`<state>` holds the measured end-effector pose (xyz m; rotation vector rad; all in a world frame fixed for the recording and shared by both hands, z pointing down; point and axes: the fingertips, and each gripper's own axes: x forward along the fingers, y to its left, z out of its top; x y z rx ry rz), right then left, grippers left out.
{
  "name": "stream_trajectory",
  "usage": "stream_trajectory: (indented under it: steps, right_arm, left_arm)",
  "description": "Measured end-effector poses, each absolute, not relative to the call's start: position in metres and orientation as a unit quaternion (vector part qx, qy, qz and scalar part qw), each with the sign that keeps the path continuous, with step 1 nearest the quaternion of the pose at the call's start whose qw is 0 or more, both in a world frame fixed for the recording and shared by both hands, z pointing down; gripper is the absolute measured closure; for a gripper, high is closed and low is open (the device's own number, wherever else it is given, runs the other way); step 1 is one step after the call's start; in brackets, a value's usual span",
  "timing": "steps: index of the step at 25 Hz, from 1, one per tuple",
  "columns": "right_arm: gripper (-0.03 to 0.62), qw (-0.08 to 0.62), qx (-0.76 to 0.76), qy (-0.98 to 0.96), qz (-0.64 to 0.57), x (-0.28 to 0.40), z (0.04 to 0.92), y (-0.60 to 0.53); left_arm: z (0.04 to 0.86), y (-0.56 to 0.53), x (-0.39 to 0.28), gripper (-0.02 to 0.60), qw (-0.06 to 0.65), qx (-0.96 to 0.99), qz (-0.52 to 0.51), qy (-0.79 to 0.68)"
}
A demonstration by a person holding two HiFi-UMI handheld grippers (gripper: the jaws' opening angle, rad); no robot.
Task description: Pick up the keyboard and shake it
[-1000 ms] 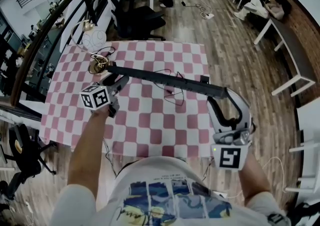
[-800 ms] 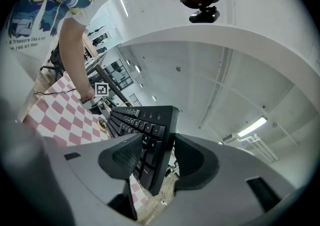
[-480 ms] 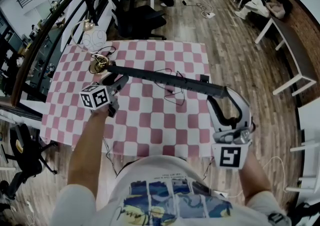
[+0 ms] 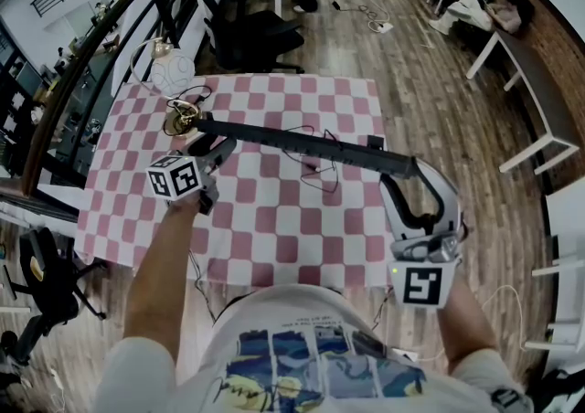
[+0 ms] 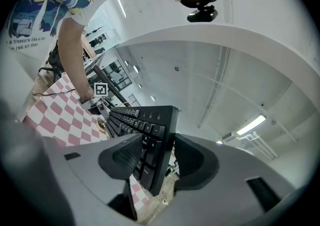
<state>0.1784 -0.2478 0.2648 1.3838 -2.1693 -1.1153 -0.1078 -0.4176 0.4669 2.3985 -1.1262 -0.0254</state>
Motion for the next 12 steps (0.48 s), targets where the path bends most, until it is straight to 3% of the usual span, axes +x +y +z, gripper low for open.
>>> stream_trajectory:
  steps: [12]
  right_arm:
    - [0.396, 0.165, 0.485, -0.763, -0.393, 0.1778, 0.2646, -0.2496]
  left_arm:
    - [0.4656, -0.4180, -0.1101, 0.304, 0.243, 0.876, -0.007, -0.416]
